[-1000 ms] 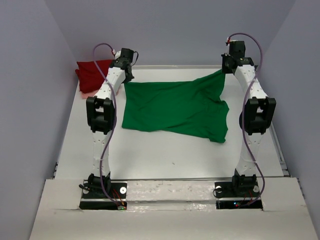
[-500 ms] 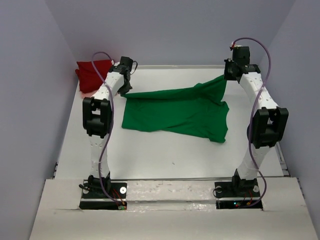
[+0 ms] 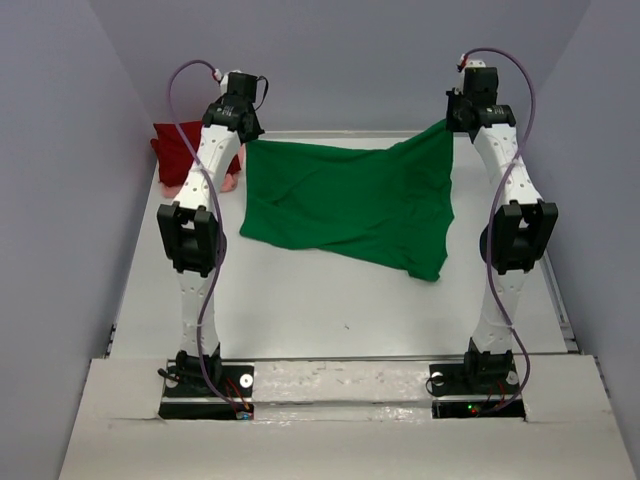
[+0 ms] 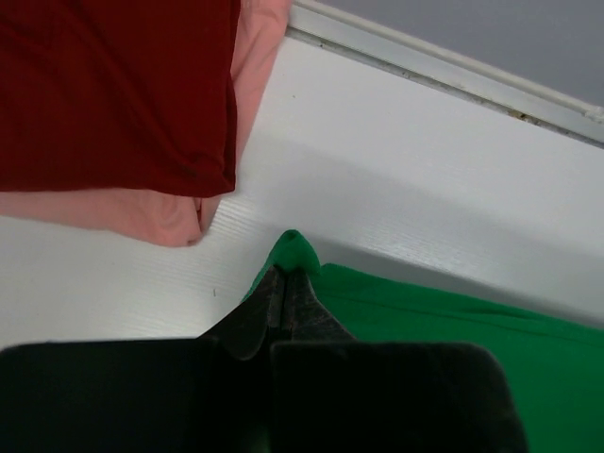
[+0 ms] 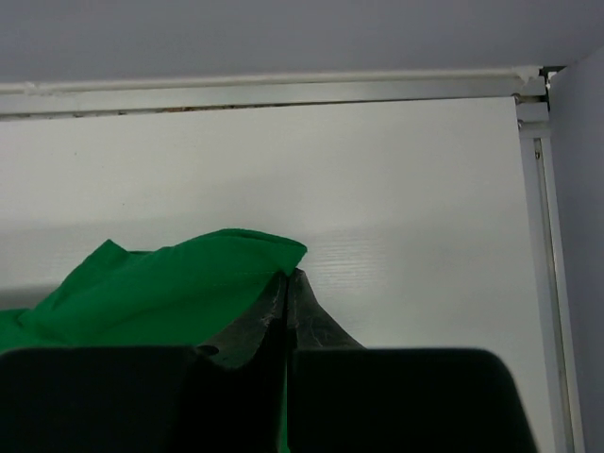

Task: Fold and stack the t-shirts
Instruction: Fold the other side of the tshirt into a rectangle

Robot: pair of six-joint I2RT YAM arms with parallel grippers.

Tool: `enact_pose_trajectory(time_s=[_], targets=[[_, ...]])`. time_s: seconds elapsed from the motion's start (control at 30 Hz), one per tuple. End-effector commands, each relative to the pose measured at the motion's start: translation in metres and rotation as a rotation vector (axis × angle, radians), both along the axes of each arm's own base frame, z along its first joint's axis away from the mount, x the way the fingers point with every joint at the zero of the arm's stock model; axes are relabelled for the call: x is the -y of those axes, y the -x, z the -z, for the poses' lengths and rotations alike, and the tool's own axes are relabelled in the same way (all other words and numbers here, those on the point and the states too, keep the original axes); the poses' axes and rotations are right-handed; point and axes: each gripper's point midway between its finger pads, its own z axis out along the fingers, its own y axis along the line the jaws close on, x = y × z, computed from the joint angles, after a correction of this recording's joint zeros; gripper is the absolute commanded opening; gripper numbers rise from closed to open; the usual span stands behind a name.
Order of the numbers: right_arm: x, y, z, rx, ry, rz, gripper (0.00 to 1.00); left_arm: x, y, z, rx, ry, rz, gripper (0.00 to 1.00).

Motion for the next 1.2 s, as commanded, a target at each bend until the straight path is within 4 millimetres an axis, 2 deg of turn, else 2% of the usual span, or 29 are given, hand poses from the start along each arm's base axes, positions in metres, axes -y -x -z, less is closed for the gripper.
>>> enact_pose_trajectory(time_s=[0.0,0.2,0.4,0.47,0.53,0.6,0.63,0.7,0.73,0.83,0.87,0.9,1.1,1.17], targets=[[-0.001,-0.008,-0.013,0.015,0.031,-0.029,0.00,0.002,-0.011,0.004,0.007,-0.015,0.037,0.00],[-0.005,-0.007,-0.001,-0.008,0.032,-0.057,0.00,0.004,-0.013,0.022,-0.026,-0.023,0.049,0.00],[-0.005,-0.008,0.001,-0.008,0.030,-0.061,0.00,0.003,-0.015,0.035,-0.044,-0.033,0.046,0.00],[-0.007,-0.004,-0.004,-0.004,0.019,-0.067,0.00,0.000,-0.013,0.041,-0.059,-0.036,0.036,0.00],[-0.016,0.002,0.003,-0.029,0.004,-0.081,0.00,-0.002,-0.010,0.045,-0.072,-0.043,0.023,0.00],[-0.018,0.011,-0.002,-0.028,0.015,-0.075,0.00,-0.005,-0.006,0.048,-0.085,-0.049,0.005,0.00],[-0.019,0.016,0.009,-0.057,0.011,-0.083,0.00,-0.008,-0.004,0.052,-0.096,-0.052,-0.008,0.00],[-0.031,0.026,0.007,-0.062,0.011,-0.097,0.00,-0.012,0.001,0.053,-0.109,-0.062,-0.034,0.00],[-0.031,0.032,0.019,-0.094,0.012,-0.098,0.00,-0.013,0.004,0.055,-0.117,-0.064,-0.040,0.00],[-0.050,0.047,0.022,-0.112,0.017,-0.123,0.00,-0.020,0.010,0.058,-0.139,-0.079,-0.073,0.00],[-0.052,0.054,0.037,-0.147,0.026,-0.121,0.00,-0.022,0.013,0.059,-0.148,-0.085,-0.080,0.00],[-0.057,0.060,0.032,-0.138,0.029,-0.116,0.00,-0.026,0.016,0.062,-0.161,-0.099,-0.098,0.00],[-0.069,0.090,0.046,-0.177,0.039,-0.120,0.00,-0.038,0.027,0.069,-0.208,-0.122,-0.146,0.00],[-0.070,0.097,0.039,-0.169,0.048,-0.119,0.00,-0.039,0.027,0.069,-0.212,-0.122,-0.151,0.00]])
